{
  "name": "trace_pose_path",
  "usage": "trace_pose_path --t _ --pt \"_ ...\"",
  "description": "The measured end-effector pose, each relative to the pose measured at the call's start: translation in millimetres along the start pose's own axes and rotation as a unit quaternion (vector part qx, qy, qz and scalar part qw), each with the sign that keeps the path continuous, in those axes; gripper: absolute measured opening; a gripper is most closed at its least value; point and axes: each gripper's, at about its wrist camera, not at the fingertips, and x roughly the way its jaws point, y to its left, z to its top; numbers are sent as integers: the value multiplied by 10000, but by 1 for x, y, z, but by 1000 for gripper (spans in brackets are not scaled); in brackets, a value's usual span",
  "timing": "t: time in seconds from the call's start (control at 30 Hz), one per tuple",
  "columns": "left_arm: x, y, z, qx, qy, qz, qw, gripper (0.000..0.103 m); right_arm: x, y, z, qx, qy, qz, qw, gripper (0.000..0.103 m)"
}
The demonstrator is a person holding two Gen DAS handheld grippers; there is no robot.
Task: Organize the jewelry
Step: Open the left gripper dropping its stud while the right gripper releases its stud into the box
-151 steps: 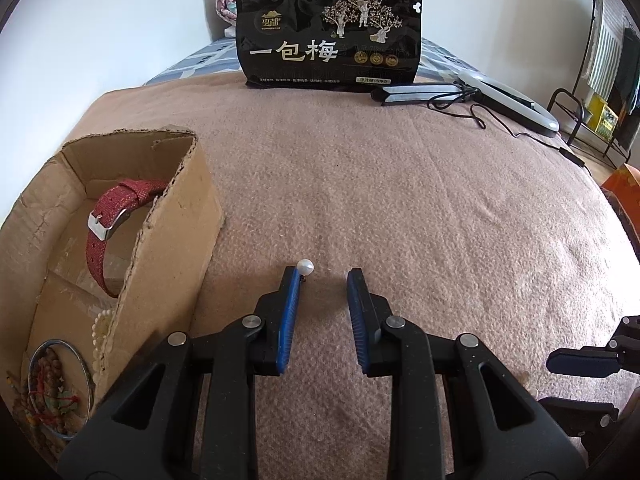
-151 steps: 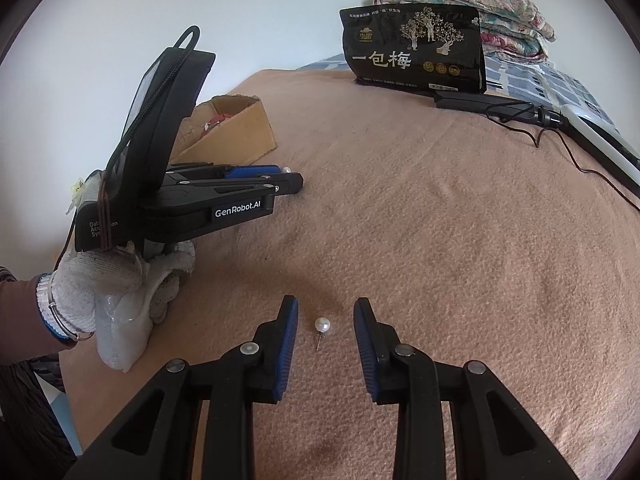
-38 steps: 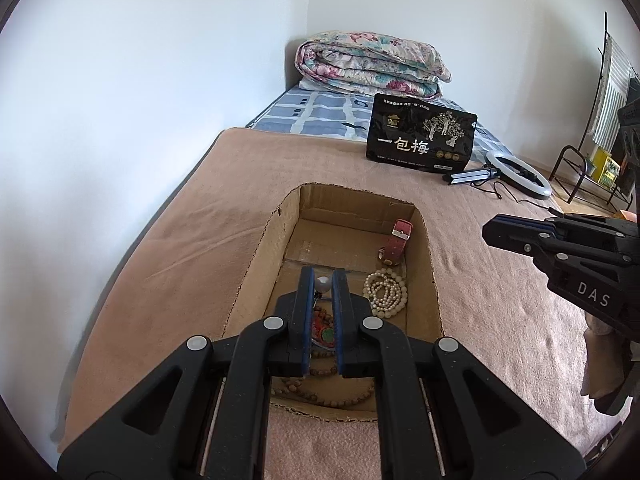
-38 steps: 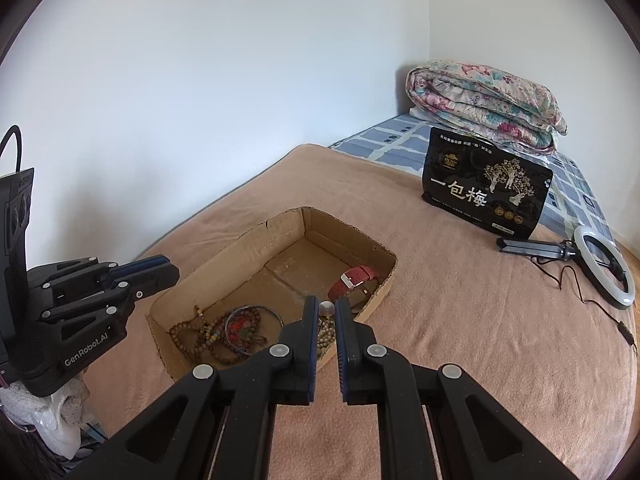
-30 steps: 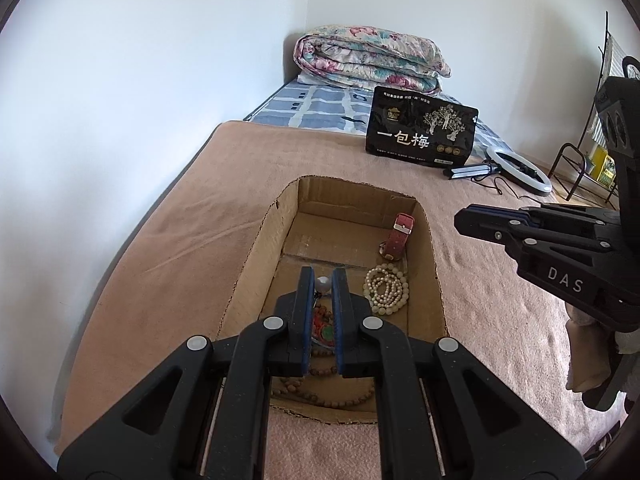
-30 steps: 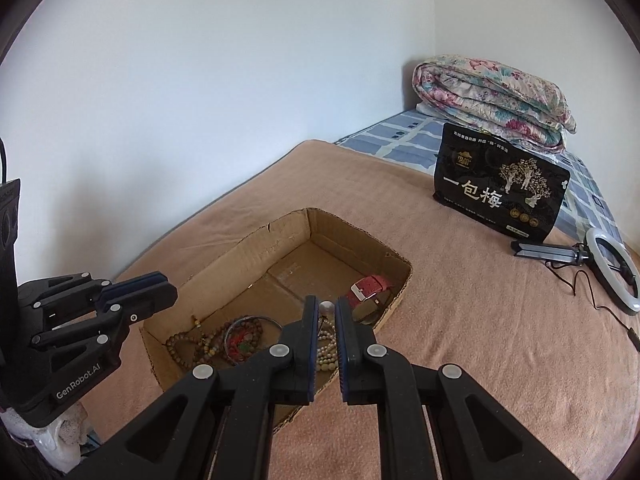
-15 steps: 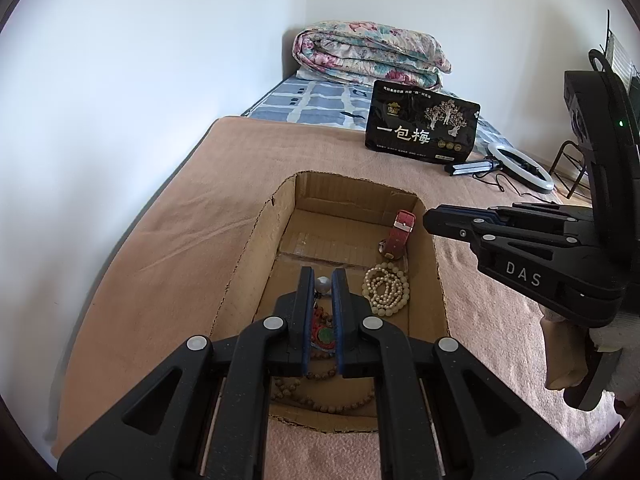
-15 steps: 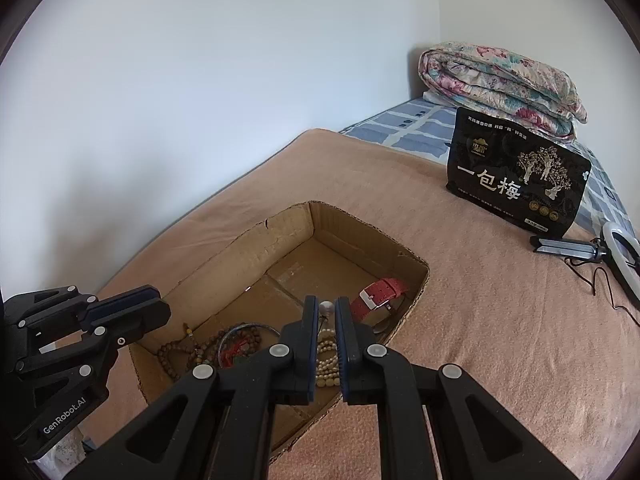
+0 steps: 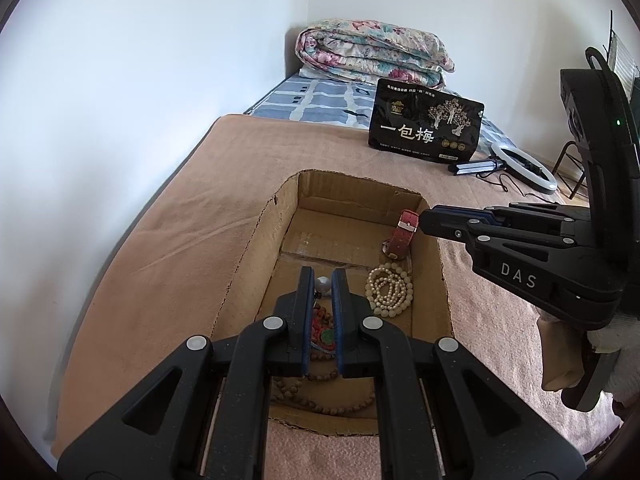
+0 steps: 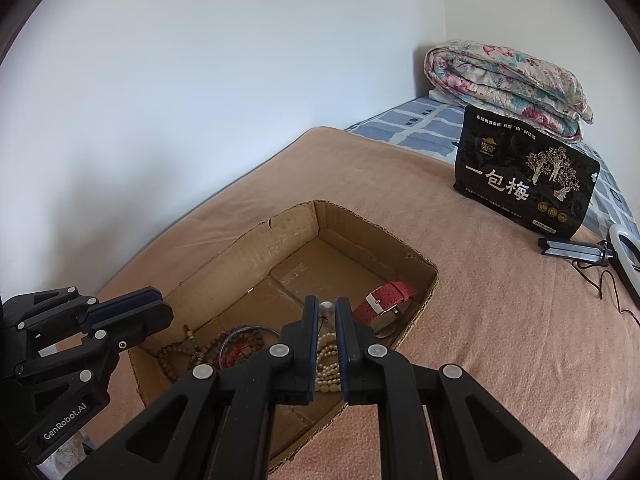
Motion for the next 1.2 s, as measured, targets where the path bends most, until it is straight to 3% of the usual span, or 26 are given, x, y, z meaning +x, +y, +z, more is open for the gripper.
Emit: trace_pose_path --t 0.07,0.17,0.27,0.37,0.4,0.47,0.77,1.2 --pt "0 0 0 22 -16 16 10000 7 0 0 0 18 -4 2 10000 9" --pt "-1 1 0 39 34 1 10000 10 -2 -1 1 30 -70 -39 10000 27" --pt "-1 3 -1 66 13 15 10000 47 -3 -1 2 47 -90 -64 9999 35" --pt "-4 0 -1 141 -33 75 9999 54 -6 -1 3 49 -176 -173 9997 70" --pt "-4 0 -1 158 -23 93 9998 61 -8 -1 3 54 -243 -218 9995 77" --pt "-5 -1 -2 146 -59 125 9998 69 -11 -1 4 87 -315 -273 9991 82" --pt "-9 -1 -3 113 -25 220 9997 77 -14 -3 7 197 -384 -385 9983 102" --pt "-16 -6 0 128 -78 233 9996 78 -23 -6 4 267 -376 -456 9979 103"
